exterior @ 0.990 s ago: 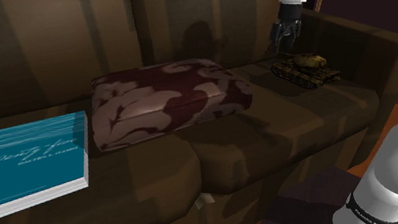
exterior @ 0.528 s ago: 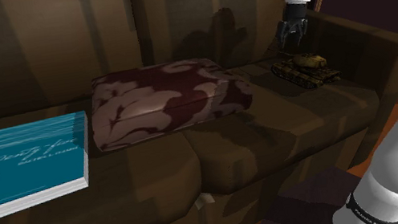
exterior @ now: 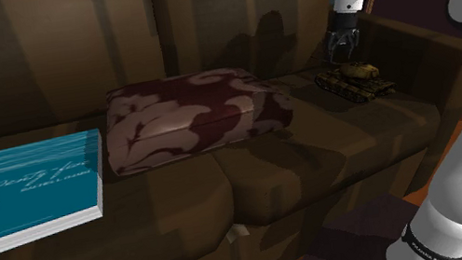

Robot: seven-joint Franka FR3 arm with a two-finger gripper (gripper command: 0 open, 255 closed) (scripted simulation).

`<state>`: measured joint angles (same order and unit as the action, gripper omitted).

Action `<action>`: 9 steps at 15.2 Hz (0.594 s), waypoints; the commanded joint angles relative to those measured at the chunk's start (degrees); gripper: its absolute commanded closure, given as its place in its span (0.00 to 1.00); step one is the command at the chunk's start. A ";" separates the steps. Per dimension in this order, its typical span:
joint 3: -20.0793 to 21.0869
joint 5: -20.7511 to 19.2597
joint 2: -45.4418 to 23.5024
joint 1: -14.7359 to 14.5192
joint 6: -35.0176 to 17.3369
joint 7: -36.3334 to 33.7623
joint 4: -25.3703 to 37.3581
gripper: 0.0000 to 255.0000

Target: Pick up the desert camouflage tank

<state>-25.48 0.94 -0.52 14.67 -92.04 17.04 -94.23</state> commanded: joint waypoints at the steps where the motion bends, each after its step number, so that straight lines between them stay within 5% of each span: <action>1: 0.05 -0.17 0.43 -0.06 -1.78 -0.09 -2.14 0.00; 3: 0.06 -0.20 0.50 -0.06 -2.24 -0.11 -2.66 0.00; 4: 0.10 -0.24 0.59 -0.10 -2.29 -0.19 -2.80 1.00; 9: 0.12 -0.24 0.59 -0.13 -2.26 -0.23 -2.76 1.00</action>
<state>-25.37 0.69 0.08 14.56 -94.29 16.81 -96.95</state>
